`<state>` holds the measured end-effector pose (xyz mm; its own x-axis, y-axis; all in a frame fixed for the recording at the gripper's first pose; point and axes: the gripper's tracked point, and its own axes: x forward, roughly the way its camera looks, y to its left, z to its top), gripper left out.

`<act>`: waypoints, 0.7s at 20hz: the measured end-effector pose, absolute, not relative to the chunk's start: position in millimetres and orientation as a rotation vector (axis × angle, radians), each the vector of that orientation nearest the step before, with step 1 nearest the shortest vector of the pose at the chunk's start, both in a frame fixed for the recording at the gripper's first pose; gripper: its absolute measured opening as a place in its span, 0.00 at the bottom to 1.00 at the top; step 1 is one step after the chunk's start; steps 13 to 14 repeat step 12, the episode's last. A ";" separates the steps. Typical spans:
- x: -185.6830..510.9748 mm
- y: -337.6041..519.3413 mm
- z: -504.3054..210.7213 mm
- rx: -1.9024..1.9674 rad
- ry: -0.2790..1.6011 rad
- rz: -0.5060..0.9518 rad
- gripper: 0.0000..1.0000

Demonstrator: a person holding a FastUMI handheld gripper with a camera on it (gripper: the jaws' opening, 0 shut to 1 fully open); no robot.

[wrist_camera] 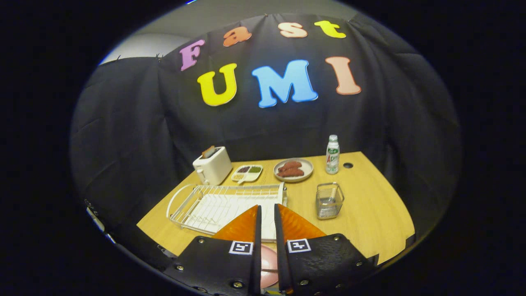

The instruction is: Take the plate from the dish rack, then take the spoon from the basket and place it into the plate.

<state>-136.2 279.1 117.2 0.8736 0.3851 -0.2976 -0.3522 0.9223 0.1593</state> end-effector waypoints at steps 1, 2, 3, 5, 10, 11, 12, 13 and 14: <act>-129.9 270.0 136.6 0.104 0.280 0.363 0.16; -122.8 261.0 156.6 0.108 0.234 0.344 0.16; -117.7 253.0 173.2 0.112 0.191 0.326 0.16; -108.5 236.7 205.0 0.119 0.117 0.294 0.16; -94.5 198.3 264.4 0.130 -0.021 0.227 0.16; -92.7 191.3 272.4 0.132 -0.043 0.210 0.16; -89.9 184.4 278.0 0.127 -0.058 0.195 0.16; -89.9 184.4 278.0 0.127 -0.058 0.195 0.16; -89.9 184.4 278.0 0.127 -0.058 0.195 0.16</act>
